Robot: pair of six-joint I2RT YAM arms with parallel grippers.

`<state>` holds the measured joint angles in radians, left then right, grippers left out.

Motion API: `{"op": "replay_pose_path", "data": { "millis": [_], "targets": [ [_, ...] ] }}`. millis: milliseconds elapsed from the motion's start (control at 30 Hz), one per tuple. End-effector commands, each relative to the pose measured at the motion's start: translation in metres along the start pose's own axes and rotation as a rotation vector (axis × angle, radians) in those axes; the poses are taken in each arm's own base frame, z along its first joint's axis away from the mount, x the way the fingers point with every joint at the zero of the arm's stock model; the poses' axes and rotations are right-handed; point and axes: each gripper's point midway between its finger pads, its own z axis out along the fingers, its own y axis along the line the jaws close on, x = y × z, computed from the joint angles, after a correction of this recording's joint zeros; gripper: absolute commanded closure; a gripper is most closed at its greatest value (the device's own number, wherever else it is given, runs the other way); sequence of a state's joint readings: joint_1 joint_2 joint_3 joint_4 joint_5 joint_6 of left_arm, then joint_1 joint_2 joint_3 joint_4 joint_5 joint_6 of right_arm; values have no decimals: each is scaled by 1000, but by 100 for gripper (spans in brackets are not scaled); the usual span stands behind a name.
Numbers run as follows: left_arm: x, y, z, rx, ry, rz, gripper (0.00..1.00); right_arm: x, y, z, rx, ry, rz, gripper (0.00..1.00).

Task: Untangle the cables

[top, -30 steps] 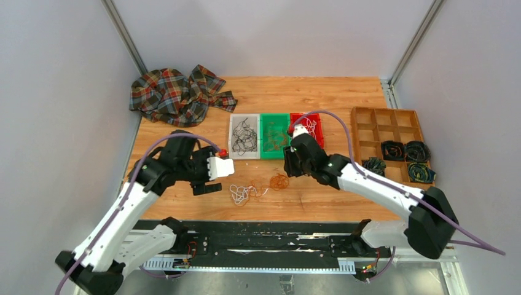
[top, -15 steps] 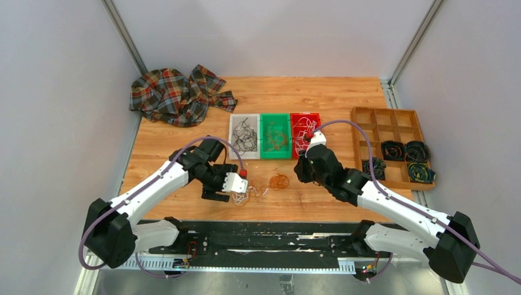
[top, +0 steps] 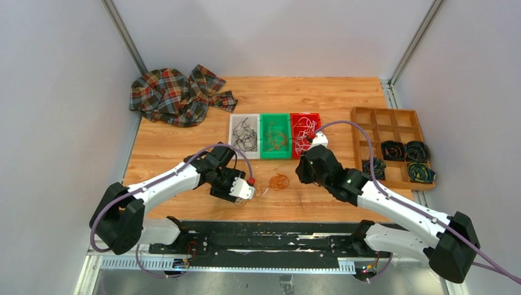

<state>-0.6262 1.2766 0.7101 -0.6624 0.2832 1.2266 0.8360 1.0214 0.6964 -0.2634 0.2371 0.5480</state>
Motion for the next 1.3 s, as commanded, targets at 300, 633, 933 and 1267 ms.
{"op": "replay_pose_path", "data": {
  "millis": [300, 633, 933, 1267],
  "targets": [
    [-5, -9, 22, 44, 27, 128, 54, -13, 0, -13, 13, -46, 41, 77],
    [1, 15, 22, -34, 87, 110, 87, -23, 6, -16, -3, -60, 46, 65],
    [-24, 26, -52, -126, 60, 28, 99, -35, 19, -18, -73, -110, 19, 52],
    [-72, 41, -161, -332, -98, -141, 99, -83, 94, -44, -393, -310, -156, 50]
  ]
}}
